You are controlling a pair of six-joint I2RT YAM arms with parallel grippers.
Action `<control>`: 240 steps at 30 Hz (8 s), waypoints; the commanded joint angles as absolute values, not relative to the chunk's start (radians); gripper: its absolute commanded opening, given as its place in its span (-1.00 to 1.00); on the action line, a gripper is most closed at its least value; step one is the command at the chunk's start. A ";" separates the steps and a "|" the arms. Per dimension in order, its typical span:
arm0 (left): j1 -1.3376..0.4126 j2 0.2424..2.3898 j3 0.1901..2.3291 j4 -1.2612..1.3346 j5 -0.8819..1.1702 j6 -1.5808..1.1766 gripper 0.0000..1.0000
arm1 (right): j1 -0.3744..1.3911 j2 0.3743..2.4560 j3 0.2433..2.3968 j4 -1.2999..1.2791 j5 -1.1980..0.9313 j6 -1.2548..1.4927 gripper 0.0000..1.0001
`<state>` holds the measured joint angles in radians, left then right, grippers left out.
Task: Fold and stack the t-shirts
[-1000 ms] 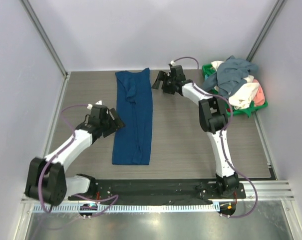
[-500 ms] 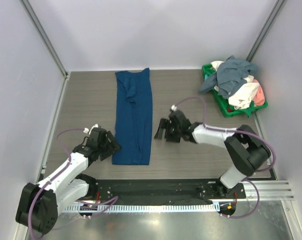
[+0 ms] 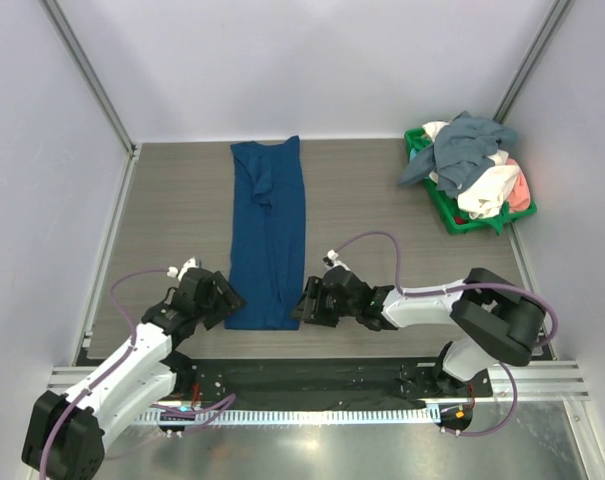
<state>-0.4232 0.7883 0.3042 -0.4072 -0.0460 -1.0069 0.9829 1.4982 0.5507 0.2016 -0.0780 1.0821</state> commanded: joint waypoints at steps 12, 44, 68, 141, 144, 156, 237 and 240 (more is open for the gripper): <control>-0.463 0.716 0.258 -0.566 -0.064 -1.043 0.22 | 1.005 1.637 0.508 0.217 -0.065 1.117 -0.91; -0.821 0.776 0.215 -0.477 -0.149 -1.267 -0.93 | 1.003 1.433 0.411 0.043 0.071 1.052 -0.98; -1.114 0.939 0.779 -0.821 -0.552 -1.209 -0.99 | 0.993 1.075 0.702 -0.452 0.207 0.930 -0.98; -0.408 1.538 0.904 -0.157 0.034 -0.862 -0.14 | 0.632 2.124 1.701 -0.509 -0.213 0.385 0.22; -0.408 1.581 0.899 -0.152 0.031 -0.859 -0.19 | 0.643 2.213 1.793 -0.540 -0.216 0.374 0.19; -0.408 1.588 0.729 -0.124 0.008 -0.861 -0.24 | 0.655 2.431 2.138 -0.715 -0.178 0.342 0.16; -0.431 1.324 0.502 -0.090 0.046 -0.922 -0.99 | 0.492 1.778 0.875 -0.040 -0.479 0.526 -0.98; -0.442 1.258 0.520 -0.202 0.034 -0.914 -0.99 | 0.494 1.685 0.833 -0.075 -0.465 0.526 -0.98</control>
